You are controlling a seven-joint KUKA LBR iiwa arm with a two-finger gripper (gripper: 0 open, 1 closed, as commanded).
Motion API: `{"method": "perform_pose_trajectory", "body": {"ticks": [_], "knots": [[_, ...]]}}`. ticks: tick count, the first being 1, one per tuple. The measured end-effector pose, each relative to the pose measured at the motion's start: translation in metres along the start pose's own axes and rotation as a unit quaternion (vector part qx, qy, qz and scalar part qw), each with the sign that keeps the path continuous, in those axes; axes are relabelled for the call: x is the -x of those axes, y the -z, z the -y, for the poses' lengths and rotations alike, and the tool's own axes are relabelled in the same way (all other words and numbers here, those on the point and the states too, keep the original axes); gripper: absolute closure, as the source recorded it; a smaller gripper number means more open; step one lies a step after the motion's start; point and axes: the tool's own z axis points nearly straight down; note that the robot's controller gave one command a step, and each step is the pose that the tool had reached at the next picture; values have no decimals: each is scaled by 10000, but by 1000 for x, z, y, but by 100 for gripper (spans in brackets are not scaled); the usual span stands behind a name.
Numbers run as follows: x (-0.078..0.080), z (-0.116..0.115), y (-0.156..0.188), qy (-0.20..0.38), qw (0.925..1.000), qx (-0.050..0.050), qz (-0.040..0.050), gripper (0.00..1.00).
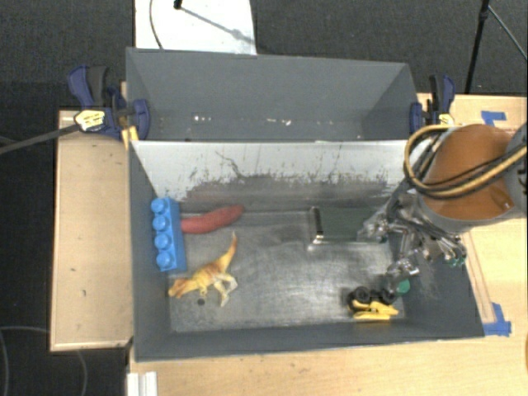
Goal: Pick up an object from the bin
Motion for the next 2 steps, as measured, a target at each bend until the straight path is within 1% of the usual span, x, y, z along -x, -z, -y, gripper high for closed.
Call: {"method": "perform_pose_trajectory", "body": {"ticks": [1,2], "knots": [[-27,12,5,1005,9949,-17,102,0],[-36,17,-19,1806,9835,34,-82,0]]}}
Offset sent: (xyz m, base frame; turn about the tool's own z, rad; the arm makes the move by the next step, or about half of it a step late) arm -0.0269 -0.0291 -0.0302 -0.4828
